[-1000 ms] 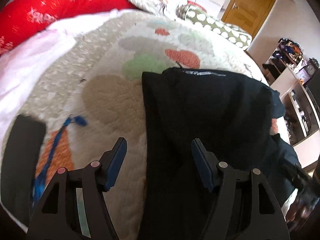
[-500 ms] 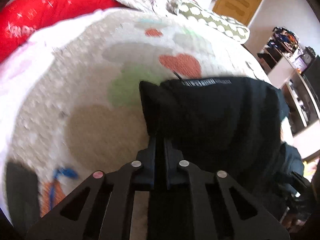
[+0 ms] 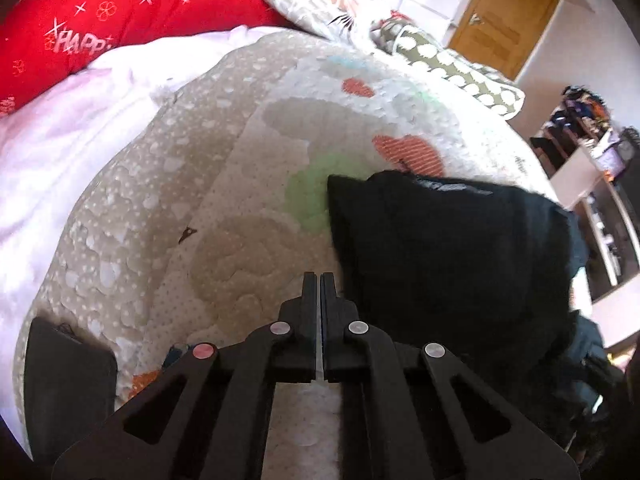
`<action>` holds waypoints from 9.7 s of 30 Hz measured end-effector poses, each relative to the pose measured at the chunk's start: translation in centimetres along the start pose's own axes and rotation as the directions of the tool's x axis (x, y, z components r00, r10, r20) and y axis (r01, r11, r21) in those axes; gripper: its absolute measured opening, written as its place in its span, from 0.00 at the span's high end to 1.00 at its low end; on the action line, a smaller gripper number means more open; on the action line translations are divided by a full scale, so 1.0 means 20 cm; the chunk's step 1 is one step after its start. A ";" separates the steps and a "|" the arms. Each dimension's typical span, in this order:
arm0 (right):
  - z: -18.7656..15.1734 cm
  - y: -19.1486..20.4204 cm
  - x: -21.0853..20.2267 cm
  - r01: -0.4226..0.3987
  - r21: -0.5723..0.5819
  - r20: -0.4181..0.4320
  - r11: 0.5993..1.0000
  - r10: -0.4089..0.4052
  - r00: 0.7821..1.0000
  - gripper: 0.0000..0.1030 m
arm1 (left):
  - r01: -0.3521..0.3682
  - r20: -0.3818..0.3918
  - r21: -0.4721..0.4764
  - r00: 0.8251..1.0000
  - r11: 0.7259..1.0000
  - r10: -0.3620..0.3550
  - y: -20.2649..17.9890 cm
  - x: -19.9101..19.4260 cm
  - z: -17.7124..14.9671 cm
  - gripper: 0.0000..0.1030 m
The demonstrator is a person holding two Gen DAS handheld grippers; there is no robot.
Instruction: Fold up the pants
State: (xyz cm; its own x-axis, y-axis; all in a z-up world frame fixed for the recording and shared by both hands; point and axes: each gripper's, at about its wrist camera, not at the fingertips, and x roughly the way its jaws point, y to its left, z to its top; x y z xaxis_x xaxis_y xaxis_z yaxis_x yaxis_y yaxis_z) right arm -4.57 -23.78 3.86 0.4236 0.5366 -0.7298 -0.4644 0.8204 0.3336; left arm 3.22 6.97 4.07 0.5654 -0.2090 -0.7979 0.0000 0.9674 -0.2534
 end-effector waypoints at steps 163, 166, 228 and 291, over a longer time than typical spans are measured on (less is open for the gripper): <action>-0.49 -0.15 -0.69 0.053 0.116 0.161 0.992 -0.071 0.984 0.69 | 0.178 -0.055 0.023 0.983 0.984 -0.176 -0.19 -0.53 -0.87 0.48; -0.49 0.02 -0.53 0.030 -0.028 0.093 0.999 -0.027 0.995 0.69 | 0.202 -0.044 0.033 0.979 0.979 -0.200 -0.22 -0.53 -0.83 0.61; -0.31 0.26 -0.36 -0.044 -0.159 0.160 0.986 0.069 0.985 0.70 | 0.179 0.061 -0.045 0.982 0.983 -0.176 -0.03 -0.63 -0.69 0.92; -0.52 -1.16 -0.82 0.341 0.552 0.101 0.761 -0.467 0.878 0.73 | 0.231 -0.106 0.238 0.972 0.943 -0.211 -1.16 -0.06 -0.56 0.55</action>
State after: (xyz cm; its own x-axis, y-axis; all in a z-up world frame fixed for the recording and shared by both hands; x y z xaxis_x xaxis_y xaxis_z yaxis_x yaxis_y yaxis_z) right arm -8.89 -53.62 1.80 0.6675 0.1081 -0.7367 0.2204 0.9164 0.3341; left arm -6.68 -16.75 4.72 0.4620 -0.4223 -0.7799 0.3271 0.8985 -0.2927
